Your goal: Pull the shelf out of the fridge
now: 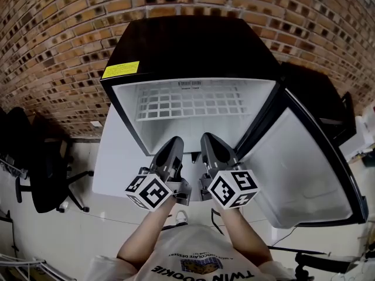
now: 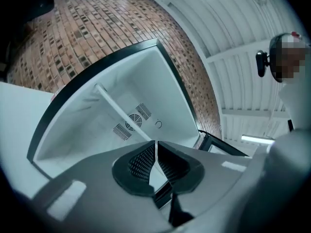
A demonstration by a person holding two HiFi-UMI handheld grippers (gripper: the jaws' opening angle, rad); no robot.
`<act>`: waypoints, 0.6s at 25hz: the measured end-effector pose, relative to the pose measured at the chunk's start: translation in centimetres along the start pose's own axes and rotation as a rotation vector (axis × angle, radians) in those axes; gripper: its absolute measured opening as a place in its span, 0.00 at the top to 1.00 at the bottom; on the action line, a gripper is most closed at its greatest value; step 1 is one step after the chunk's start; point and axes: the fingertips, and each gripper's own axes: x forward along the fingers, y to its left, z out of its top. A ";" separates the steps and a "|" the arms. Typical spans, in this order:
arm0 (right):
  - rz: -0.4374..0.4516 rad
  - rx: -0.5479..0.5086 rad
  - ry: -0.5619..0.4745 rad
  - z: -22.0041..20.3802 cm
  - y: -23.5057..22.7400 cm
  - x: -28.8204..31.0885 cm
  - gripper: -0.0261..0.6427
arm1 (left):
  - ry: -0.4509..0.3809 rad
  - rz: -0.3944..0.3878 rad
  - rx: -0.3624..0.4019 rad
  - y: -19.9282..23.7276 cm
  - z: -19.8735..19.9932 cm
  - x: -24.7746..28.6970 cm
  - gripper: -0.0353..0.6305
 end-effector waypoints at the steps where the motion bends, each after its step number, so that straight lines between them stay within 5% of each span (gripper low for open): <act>1: -0.003 0.024 -0.002 0.0 -0.3 0.3 0.95 | -0.004 0.000 -0.022 0.3 0.3 0.2 0.95; 15: 0.025 0.515 -0.062 0.0 -3.6 3.7 0.82 | -0.108 -0.032 -0.341 4.0 2.0 3.0 0.78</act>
